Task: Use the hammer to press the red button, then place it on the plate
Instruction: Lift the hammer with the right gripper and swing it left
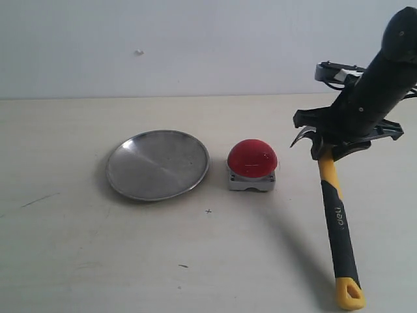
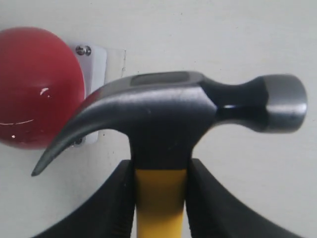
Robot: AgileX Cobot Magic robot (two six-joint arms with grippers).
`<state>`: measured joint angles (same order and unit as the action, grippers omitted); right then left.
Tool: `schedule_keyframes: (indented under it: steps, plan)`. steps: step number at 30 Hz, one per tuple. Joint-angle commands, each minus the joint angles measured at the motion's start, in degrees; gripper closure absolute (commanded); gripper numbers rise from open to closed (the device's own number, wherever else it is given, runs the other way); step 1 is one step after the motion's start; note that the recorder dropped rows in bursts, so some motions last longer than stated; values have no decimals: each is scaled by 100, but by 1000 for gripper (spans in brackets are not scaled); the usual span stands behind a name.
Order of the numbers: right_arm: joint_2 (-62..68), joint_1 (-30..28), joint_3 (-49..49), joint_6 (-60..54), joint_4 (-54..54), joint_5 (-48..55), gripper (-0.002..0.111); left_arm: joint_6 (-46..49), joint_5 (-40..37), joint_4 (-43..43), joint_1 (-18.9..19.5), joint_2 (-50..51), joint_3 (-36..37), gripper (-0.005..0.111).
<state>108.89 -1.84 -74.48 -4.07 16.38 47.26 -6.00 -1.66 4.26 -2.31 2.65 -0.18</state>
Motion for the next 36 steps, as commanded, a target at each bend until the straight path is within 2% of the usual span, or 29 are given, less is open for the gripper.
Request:
schedule_keyframes:
  steps: [1, 12, 17, 24, 28, 36]
  plan:
    - [-597, -382, 311, -846, 907, -92, 108, -27, 38, 25, -27, -23, 18, 107]
    - [-1398, -1058, 1135, -3940, 4474, 534, 108, -27, 38, 25, -27, -23, 18, 107]
    - [-1466, -1097, 1246, -4690, 5403, 1379, 108, -27, 38, 25, -27, -23, 18, 107]
    - [-1580, -1097, 1731, -5523, 6771, 1569, 108, -27, 38, 25, -27, -23, 18, 107]
    - [-1580, -1097, 2245, -6249, 7921, 1634, 108, -27, 38, 25, -27, -23, 18, 107]
    - [-1580, -1086, 2705, -6895, 8356, 2270, 108, -27, 38, 25, -27, -23, 18, 107]
